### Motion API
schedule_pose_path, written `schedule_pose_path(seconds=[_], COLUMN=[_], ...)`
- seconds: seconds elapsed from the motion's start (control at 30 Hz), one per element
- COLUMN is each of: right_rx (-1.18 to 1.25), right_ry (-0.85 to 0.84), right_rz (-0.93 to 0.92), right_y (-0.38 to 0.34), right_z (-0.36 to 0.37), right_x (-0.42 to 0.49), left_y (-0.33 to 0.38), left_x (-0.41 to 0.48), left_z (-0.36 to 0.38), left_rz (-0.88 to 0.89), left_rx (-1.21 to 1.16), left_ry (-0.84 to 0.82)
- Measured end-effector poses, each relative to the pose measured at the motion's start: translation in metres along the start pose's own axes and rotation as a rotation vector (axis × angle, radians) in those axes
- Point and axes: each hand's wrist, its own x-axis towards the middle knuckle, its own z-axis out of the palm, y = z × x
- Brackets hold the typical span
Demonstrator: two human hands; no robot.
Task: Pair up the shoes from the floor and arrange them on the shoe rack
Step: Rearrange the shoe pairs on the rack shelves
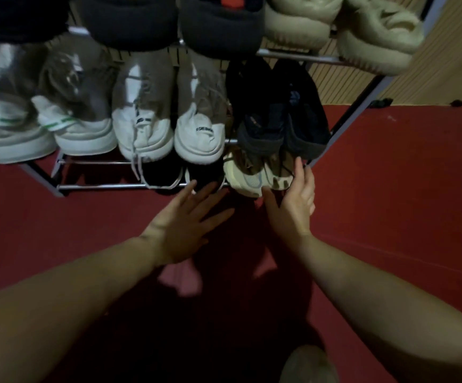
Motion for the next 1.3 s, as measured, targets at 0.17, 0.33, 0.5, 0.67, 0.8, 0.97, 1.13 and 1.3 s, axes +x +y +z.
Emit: schedule_pose_path(seconds=[0.17, 0.33, 0.5, 0.67, 0.8, 0.97, 1.13, 1.3], right_rx=[-0.256, -0.358, -0.449, -0.48, -0.184, -0.135, -0.375, -0.466], right_ry=[-0.234, -0.355, -0.431, -0.42, -0.487, -0.563, -0.31, -0.361], right_rz=[-0.067, -0.184, -0.303, -0.335, -0.282, -0.239, -0.247, -0.121], right_y=[0.003, -0.011, -0.049, -0.086, -0.095, -0.089, -0.082, -0.056], right_z=[0.025, 0.061, 0.106, 0.148, 0.169, 0.175, 0.175, 0.168], right_x=[-0.03, -0.03, 0.001, 0.034, 0.068, 0.072, 0.047, -0.01], left_y=[-0.02, -0.048, -0.069, -0.085, -0.095, -0.098, -0.094, -0.087], left_x=[-0.039, -0.044, -0.047, -0.059, -0.07, -0.07, -0.066, -0.043], left_z=[0.028, 0.035, 0.05, 0.064, 0.068, 0.07, 0.082, 0.09], left_rz=[-0.372, -0.572, -0.716, -0.875, -0.963, -0.949, -0.895, -0.833], left_rx=[-0.229, -0.399, -0.511, -0.653, -0.723, -0.704, -0.783, -1.098], left_ry=[-0.151, -0.198, -0.182, -0.217, -0.24, -0.191, -0.098, -0.043])
